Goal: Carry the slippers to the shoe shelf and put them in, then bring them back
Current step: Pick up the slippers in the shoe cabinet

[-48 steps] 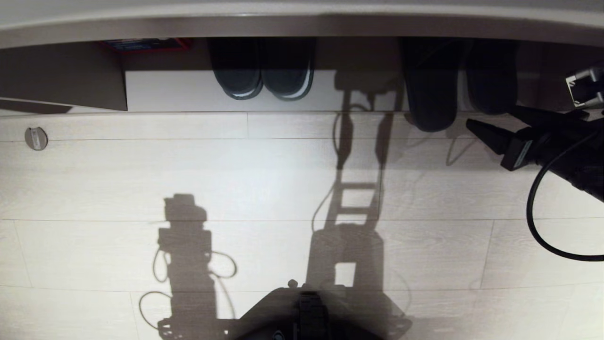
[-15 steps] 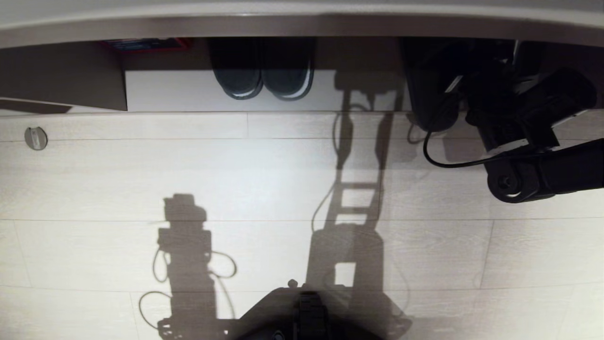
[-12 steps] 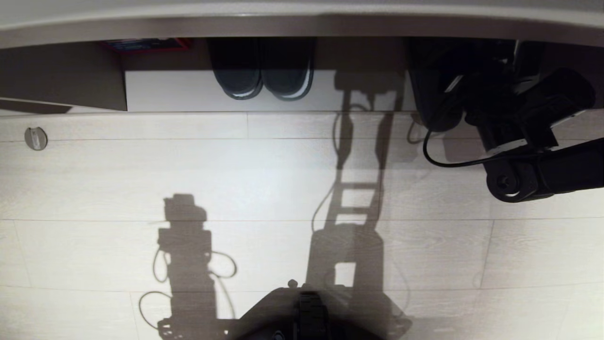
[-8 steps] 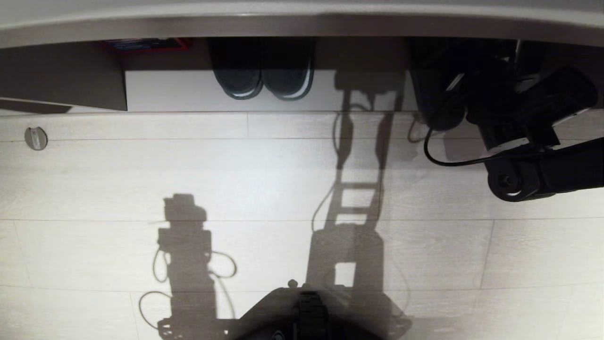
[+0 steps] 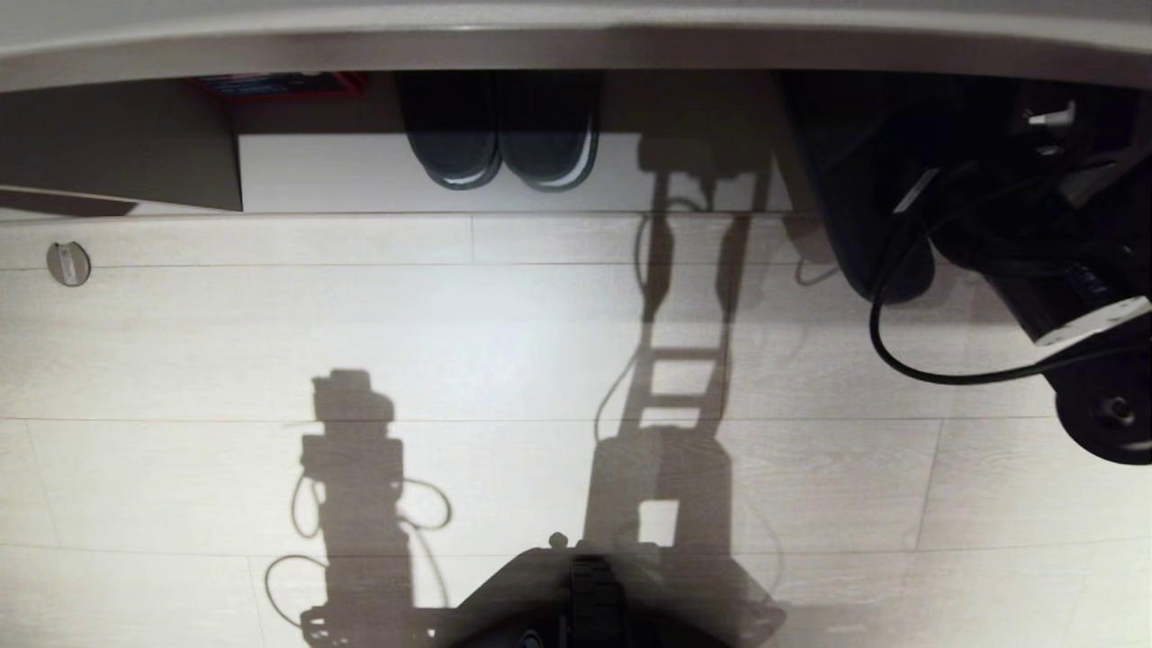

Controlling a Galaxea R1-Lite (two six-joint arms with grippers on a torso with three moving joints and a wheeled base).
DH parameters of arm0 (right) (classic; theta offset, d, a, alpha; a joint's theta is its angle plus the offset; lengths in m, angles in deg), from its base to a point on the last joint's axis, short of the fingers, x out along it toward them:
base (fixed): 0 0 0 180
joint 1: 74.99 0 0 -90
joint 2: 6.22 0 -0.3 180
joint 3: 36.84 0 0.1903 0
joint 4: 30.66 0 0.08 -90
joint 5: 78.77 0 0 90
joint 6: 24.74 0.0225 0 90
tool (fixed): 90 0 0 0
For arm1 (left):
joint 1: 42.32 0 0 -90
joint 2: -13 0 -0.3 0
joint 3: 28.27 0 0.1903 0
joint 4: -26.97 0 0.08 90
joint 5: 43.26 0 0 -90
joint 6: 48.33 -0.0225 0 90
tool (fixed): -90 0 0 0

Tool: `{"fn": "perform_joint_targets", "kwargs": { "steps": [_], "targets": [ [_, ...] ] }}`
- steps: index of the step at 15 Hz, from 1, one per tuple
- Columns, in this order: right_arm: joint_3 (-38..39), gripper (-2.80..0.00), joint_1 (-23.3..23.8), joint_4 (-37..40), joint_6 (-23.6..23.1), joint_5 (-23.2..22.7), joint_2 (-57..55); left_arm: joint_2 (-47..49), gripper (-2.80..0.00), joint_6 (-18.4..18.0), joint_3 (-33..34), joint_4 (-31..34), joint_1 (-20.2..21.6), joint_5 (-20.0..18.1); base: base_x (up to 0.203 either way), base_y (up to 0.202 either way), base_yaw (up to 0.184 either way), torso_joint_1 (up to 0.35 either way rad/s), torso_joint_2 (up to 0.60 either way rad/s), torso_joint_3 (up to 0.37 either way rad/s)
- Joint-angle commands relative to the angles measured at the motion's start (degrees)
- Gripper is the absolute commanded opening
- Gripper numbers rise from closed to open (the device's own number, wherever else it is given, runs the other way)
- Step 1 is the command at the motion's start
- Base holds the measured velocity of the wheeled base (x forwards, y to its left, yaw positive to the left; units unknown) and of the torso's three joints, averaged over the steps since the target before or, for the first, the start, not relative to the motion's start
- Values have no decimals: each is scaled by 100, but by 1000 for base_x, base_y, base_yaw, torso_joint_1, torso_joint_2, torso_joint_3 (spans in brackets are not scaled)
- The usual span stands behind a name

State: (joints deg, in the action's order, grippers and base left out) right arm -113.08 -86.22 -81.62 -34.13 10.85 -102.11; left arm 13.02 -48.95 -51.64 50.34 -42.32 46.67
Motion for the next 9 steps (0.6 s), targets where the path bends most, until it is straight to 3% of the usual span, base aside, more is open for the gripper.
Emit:
{"fn": "perform_joint_targets", "kwargs": {
  "steps": [1,5,9],
  "targets": [
    [555,-280,-210,38,-1,-8,917,-2,-280,0,0,-2,0,-1,0,0,0,0,0,0],
    [1724,-280,-643,844,6,21,2357,-2,-280,-7,0,-7,0,-1,0,0,0,0,0,0],
    [2359,-280,-723,2368,29,27,3964,-2,-280,-8,0,-9,0,-10,0,0,0,0,0,0]
  ]
}}
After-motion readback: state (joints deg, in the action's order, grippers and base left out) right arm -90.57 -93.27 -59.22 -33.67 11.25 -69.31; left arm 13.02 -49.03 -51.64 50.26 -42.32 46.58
